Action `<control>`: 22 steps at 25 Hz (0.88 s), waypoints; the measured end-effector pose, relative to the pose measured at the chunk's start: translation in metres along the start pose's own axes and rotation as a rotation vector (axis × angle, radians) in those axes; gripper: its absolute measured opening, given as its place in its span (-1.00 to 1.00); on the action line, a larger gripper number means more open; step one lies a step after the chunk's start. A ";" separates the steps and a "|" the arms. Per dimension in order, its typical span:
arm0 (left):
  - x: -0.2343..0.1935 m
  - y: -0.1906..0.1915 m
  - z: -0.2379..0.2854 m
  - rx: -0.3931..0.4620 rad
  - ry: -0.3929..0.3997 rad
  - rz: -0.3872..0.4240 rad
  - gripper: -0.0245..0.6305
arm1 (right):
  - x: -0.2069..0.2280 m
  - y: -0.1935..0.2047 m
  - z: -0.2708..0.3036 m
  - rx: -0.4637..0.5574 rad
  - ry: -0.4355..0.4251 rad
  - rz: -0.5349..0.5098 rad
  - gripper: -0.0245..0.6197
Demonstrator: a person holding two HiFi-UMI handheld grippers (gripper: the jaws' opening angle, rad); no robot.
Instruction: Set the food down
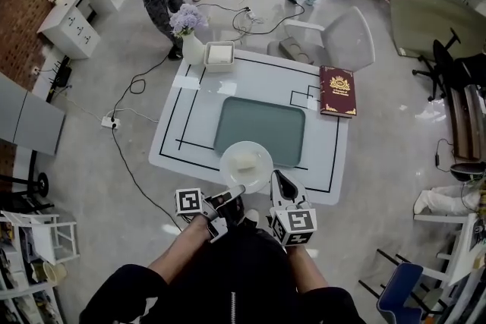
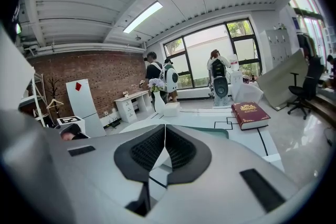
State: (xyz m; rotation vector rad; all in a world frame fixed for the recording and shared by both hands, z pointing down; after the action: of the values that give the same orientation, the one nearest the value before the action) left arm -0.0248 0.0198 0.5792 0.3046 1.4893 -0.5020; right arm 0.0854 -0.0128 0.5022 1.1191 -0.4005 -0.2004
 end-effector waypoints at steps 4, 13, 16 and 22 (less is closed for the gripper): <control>0.003 -0.024 0.013 -0.023 0.013 0.008 -0.88 | 0.009 -0.009 0.021 0.003 0.025 0.006 -0.89; 0.004 -0.072 0.034 -0.053 0.003 -0.021 -0.88 | 0.023 -0.026 0.063 -0.002 0.064 0.023 -0.89; 0.003 -0.082 0.039 -0.064 0.001 -0.032 -0.88 | 0.027 -0.030 0.073 -0.007 0.076 0.027 -0.89; -0.002 -0.101 0.045 -0.100 -0.015 -0.020 -0.88 | 0.028 -0.033 0.091 -0.022 0.098 0.028 -0.89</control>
State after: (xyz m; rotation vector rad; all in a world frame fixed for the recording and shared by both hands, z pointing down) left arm -0.0354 -0.0887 0.5959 0.2075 1.4988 -0.4436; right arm 0.0757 -0.1124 0.5122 1.0966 -0.3254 -0.1245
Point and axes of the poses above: the fingertips, and each gripper's own axes: z forward along the fingers, x to its right, y out of its underside, the point moved 2 cm from there along -z, backward along the fingers
